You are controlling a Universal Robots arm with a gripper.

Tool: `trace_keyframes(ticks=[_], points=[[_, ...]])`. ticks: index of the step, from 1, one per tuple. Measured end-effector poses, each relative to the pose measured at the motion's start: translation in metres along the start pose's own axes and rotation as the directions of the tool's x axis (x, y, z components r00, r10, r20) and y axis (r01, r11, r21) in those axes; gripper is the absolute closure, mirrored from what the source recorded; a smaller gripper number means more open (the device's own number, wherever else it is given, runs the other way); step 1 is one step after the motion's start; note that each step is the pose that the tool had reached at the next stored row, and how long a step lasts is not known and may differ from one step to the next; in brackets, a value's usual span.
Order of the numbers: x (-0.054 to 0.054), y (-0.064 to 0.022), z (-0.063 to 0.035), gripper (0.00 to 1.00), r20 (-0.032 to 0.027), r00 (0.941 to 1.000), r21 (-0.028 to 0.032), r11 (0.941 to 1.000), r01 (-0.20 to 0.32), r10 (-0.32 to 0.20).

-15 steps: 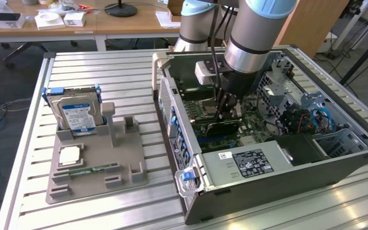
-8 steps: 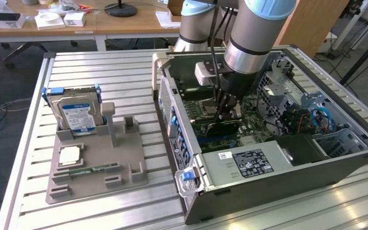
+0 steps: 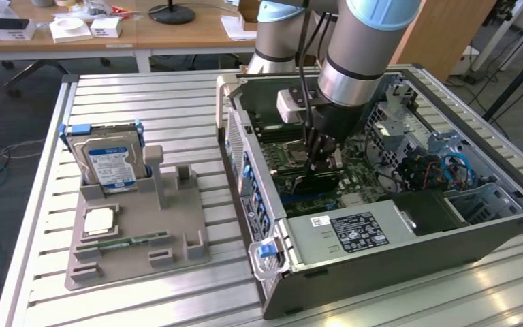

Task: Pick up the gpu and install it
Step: 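Press down on the gpu until it lock into place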

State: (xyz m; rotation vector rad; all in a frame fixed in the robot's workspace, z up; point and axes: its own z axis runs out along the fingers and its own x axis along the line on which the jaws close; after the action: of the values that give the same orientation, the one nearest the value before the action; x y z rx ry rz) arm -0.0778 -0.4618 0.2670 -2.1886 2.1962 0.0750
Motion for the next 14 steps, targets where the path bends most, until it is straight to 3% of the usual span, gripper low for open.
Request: trace_keyframes(ticks=[14], points=[[0.0001, 0.0000, 0.0017, 0.90, -0.0001, 1.0000, 0.0000, 1.0000, 0.000, 0.000]])
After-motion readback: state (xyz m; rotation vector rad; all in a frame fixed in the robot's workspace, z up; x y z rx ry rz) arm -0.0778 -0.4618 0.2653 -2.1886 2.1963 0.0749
